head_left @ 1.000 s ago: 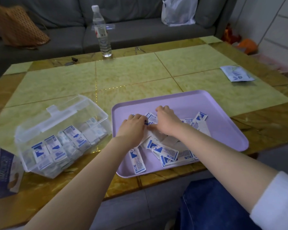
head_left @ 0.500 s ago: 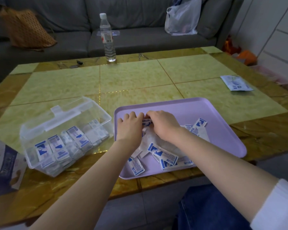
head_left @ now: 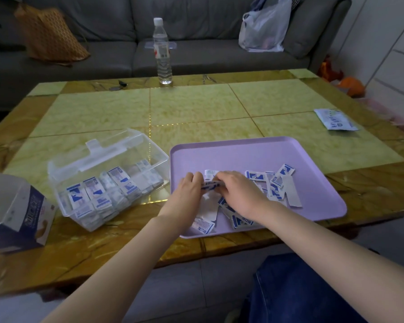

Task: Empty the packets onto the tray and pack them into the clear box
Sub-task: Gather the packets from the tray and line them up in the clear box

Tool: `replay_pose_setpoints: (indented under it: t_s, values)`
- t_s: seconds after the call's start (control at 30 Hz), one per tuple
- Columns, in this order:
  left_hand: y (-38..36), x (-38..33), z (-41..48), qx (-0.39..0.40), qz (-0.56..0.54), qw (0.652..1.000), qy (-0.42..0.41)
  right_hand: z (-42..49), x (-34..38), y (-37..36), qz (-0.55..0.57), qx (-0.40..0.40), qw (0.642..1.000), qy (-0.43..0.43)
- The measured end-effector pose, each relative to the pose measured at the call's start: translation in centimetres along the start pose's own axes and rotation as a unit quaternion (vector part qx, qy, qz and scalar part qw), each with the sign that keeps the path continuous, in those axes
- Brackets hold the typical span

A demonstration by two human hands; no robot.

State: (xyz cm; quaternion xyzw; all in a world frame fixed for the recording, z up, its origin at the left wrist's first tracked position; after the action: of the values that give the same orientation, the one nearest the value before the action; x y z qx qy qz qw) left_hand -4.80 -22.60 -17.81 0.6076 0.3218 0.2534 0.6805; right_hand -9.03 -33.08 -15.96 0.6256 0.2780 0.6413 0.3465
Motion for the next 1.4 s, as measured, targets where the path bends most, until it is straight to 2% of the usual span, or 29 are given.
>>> replay_pose_setpoints:
  t_s: [0.07,0.17,0.23,0.33,0.47,0.57,0.7,0.8,0.9,0.97,1.17,1.3,1.4]
  values:
    - [0.0,0.0,-0.3,0.006,-0.025,1.0,0.009,-0.1,-0.6,-0.5,0.016,-0.003,1.0,-0.023]
    - [1.9,-0.1,0.0,-0.066,-0.001,0.998,0.007,0.2,-0.8,0.2,0.044,-0.038,0.998,-0.038]
    - [3.3,0.0,0.4,-0.111,-0.005,0.994,0.001,0.7,-0.4,1.4,0.048,-0.075,0.996,-0.02]
    - [5.2,-0.2,1.1,-0.158,-0.069,0.985,-0.015,1.3,0.6,3.6,0.053,-0.144,0.988,0.003]
    - [6.3,-0.5,1.4,-0.166,-0.088,0.982,-0.022,1.5,1.5,4.8,0.049,-0.173,0.983,0.032]
    - [6.0,-0.2,1.2,-0.139,-0.083,0.987,0.001,1.4,1.4,4.5,0.062,-0.144,0.987,0.026]
    - [4.5,-0.1,0.9,-0.098,-0.126,0.987,0.011,1.3,0.3,3.4,0.09,-0.078,0.993,-0.023]
    - [3.6,-0.2,0.9,-0.074,-0.127,0.989,0.006,1.0,-0.4,2.6,0.072,-0.028,0.996,-0.042]
    - [3.3,-0.2,0.9,-0.066,-0.119,0.991,-0.006,0.5,-0.7,1.7,0.082,0.055,0.993,-0.063]
    - [3.2,-0.2,1.0,-0.059,-0.122,0.991,-0.01,0.3,-0.9,1.5,0.082,0.071,0.992,-0.069]
    - [5.6,0.1,1.7,-0.112,-0.14,0.984,-0.012,1.1,1.1,4.6,0.1,-0.09,0.991,-0.005]
    - [7.7,0.6,1.7,-0.153,-0.189,0.97,-0.006,1.7,3.2,6.4,0.152,-0.139,0.978,0.042]
    - [7.6,0.9,0.9,-0.147,-0.254,0.956,0.013,1.4,3.5,6.2,0.198,-0.152,0.968,0.035]
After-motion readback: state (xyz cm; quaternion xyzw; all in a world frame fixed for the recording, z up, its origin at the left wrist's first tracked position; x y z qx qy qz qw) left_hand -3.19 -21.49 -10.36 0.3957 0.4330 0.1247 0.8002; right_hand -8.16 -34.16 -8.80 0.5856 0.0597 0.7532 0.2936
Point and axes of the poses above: each hand's wrist, its own z-axis towards the middle knuckle, its own y-axis out of the back of the hand, x = y × z, the point moved 6 cm from there along z, towards the middle knuckle, and after that the axes turned 14 degrees about z, right-handed, at the moved point
